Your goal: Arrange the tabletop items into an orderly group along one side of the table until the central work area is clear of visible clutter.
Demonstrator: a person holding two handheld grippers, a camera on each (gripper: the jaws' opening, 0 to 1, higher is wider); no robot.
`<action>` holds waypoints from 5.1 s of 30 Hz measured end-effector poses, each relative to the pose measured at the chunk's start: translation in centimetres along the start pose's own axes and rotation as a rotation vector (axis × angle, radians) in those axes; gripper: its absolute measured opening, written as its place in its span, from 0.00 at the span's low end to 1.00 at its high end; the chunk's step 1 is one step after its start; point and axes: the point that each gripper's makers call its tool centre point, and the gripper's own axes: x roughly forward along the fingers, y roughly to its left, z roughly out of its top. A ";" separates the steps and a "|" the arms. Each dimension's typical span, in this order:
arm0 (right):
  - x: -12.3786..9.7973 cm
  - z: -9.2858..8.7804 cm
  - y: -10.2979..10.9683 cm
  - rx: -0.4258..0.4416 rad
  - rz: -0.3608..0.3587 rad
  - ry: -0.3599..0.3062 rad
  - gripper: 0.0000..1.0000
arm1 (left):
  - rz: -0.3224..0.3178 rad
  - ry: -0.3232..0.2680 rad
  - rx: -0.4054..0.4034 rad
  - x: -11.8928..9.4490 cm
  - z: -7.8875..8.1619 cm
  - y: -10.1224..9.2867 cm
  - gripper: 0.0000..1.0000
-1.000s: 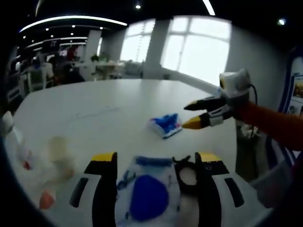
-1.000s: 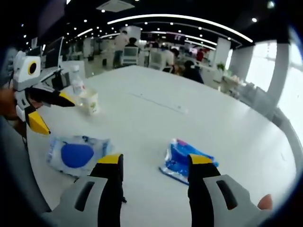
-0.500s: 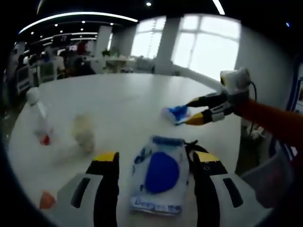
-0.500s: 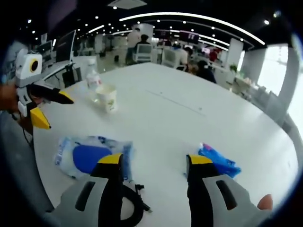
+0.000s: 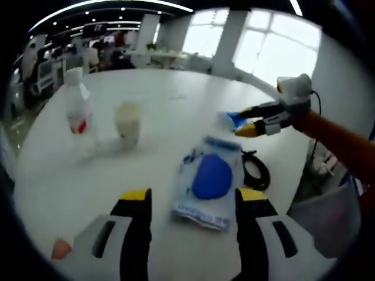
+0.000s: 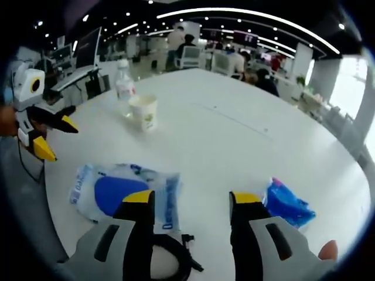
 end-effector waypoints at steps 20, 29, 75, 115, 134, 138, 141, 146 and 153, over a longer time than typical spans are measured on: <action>2.1 -1.3 1.3 -0.041 0.063 0.067 0.48 | -0.005 0.172 -0.292 1.4 -5.4 -1.3 0.36; 2.6 -1.8 1.7 -0.033 0.090 0.088 0.44 | 0.004 0.191 -0.333 2.6 -5.5 -1.9 0.31; 3.1 -3.2 2.2 0.028 0.152 0.131 0.03 | 0.092 0.216 -0.362 5.6 -4.6 -0.3 0.03; -0.4 -1.5 -3.5 0.182 -0.003 0.033 0.03 | 0.077 0.021 -0.163 9.4 7.7 2.2 0.00; 1.0 -1.0 -7.1 0.191 -0.081 0.015 0.03 | 0.110 -0.002 -0.123 14.0 11.2 3.2 0.00; 1.7 -0.9 -7.6 0.180 -0.082 0.022 0.03 | 0.122 0.009 -0.116 14.6 11.4 3.6 0.00; 2.1 -0.6 -7.8 0.183 -0.078 0.019 0.03 | 0.131 0.011 -0.120 14.9 11.6 4.1 0.00; 2.9 -0.2 -8.1 0.180 -0.071 0.016 0.03 | 0.143 0.017 -0.124 15.3 11.8 4.8 0.00; 3.8 -0.2 -8.4 0.181 -0.063 0.022 0.03 | 0.162 0.036 -0.128 16.3 11.6 5.5 0.00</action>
